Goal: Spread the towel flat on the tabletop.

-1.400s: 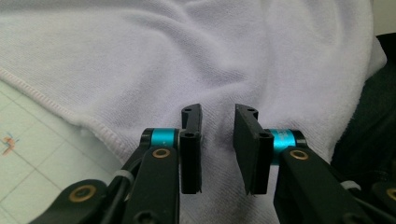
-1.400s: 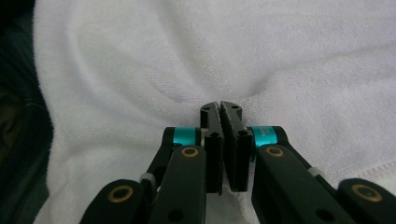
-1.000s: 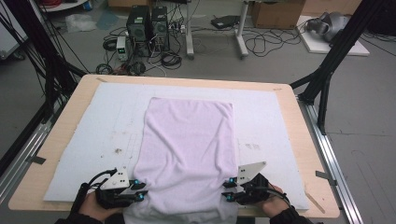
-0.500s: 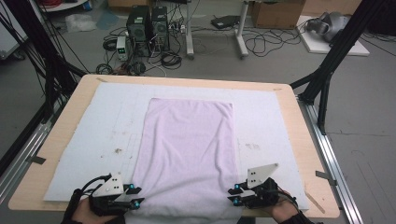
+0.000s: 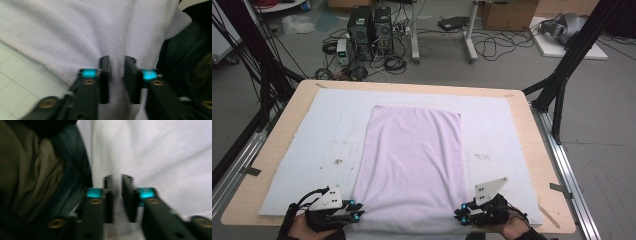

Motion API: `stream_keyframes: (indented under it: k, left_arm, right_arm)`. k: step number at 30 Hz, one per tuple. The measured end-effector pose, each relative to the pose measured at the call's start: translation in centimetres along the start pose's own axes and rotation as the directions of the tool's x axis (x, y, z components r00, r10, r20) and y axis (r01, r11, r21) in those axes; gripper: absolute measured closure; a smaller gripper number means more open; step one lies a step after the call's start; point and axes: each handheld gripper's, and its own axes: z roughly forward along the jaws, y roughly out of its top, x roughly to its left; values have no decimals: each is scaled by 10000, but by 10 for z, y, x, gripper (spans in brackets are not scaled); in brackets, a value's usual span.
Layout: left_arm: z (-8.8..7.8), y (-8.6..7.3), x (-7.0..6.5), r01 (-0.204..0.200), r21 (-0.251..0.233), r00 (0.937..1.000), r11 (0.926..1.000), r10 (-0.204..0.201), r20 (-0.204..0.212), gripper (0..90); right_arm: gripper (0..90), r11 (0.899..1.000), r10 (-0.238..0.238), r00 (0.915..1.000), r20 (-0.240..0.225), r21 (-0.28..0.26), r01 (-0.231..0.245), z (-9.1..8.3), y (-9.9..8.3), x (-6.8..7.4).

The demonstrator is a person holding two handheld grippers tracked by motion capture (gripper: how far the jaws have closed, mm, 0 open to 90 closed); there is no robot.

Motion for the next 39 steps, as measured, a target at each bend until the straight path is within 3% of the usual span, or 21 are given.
stream_keyframes:
  k: [2, 5, 12, 15, 18, 20, 22, 24, 27, 29, 32, 35, 37, 39]
  left_arm:
    - [2, 5, 0, -75, -248, 9999, 9997, 73, -75, 602]
    - [14, 15, -3, -373, -224, 9993, 9991, 375, 68, 605]
    - [40, 35, -14, -873, -155, 9937, 9961, 882, 696, 666]
    - [49, 38, -17, -1103, 212, 9900, 9937, 1080, 907, 720]
    - [52, 36, -19, -1180, 345, 9893, 9924, 1145, 904, 814]
    - [51, 34, -18, -934, 266, 9912, 9953, 904, 971, 854]
    - [48, 33, -18, -943, 266, 9887, 9952, 905, 1199, 859]
    - [43, 32, -19, -702, 20, 9881, 9975, 693, 1376, 847]
    - [37, 33, -16, -585, -246, 9930, 9980, 607, 1013, 724]
    - [35, 35, -11, -452, -368, 9968, 9983, 476, 649, 646]
    - [31, 36, -2, -337, -545, 9992, 9979, 348, 186, 585]
    - [27, 38, 8, -231, -721, 9993, 9971, 209, -311, 536]
    - [26, 39, 14, -136, -784, 9988, 9968, 99, -472, 523]
    - [24, 40, 20, 43, -876, 9985, 9961, -91, -539, 508]
  right_arm:
    - [668, 9992, 261, 9990, 363, -317, -250, -3, 2, -5]
    - [625, 9995, 168, 9970, 758, -269, -148, 5, 10, -9]
    - [622, 9967, -808, 9964, 274, 53, 807, 44, 41, -1]
    - [619, 9956, -875, 9960, 196, 342, 868, 58, 47, 0]
    - [742, 9919, -1075, 9939, 262, 702, 1055, 66, 47, 2]
    - [866, 9901, -1214, 9926, -46, 708, 1214, 66, 47, 3]
    - [872, 9896, -1264, 9919, -128, 678, 1270, 66, 45, 6]
    - [864, 9901, -1275, 9908, -456, 537, 1298, 65, 43, 8]
    - [775, 9946, -1032, 9937, -428, 31, 1035, 57, 42, 7]
    - [709, 9981, -547, 9984, -120, -302, 543, 50, 42, -1]
    - [638, 9986, -192, 9984, 530, -485, 218, 39, 40, -13]
    - [588, 9956, 273, 9951, 953, -921, -185, 25, 37, -25]
    - [530, 9947, 528, 9877, 1469, -957, -389, 19, 36, -32]
    - [498, 9934, 742, 9828, 1691, -987, -580, 13, 34, -39]
